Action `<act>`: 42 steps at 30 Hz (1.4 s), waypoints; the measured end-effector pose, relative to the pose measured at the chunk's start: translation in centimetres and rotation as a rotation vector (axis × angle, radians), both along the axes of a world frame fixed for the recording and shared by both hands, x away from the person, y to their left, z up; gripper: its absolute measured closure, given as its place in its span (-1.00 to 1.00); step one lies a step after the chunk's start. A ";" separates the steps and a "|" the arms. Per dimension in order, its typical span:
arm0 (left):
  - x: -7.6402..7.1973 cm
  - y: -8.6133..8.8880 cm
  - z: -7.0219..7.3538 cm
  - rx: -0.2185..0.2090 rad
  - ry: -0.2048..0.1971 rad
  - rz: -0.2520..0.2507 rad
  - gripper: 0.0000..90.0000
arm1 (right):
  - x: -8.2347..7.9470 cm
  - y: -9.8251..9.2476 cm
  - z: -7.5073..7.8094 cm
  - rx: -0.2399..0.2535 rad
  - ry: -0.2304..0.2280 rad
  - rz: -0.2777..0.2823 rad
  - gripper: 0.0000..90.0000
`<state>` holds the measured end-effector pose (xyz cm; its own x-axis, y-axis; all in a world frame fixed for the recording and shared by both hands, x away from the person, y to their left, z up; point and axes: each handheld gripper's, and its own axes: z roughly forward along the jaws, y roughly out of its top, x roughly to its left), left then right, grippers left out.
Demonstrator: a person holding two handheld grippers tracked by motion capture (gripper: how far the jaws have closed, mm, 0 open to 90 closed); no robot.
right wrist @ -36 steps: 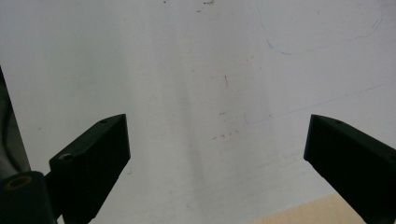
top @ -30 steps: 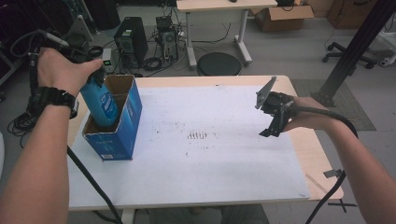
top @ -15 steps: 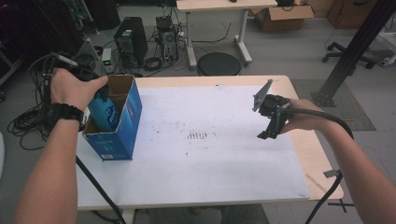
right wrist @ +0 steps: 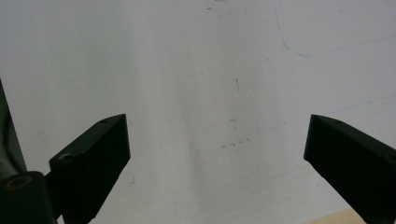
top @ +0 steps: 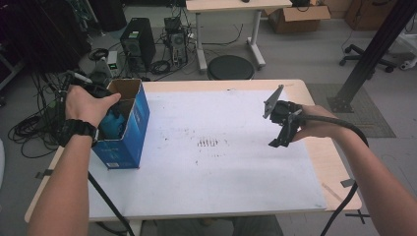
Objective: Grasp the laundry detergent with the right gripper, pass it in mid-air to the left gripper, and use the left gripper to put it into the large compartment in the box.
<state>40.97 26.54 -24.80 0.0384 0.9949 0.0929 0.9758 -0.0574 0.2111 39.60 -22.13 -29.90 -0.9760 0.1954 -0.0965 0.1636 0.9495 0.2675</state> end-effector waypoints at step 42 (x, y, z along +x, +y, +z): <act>0.0 -0.1 -2.3 0.008 0.021 -0.022 -0.16 | -0.3 0.0 -0.5 0.004 0.010 -0.007 -0.85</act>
<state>40.96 26.44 -27.10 0.0625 0.9930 0.1000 0.9785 -0.0807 0.1899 39.32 -22.09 -30.39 -0.9755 0.2023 -0.0861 0.1726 0.9473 0.2699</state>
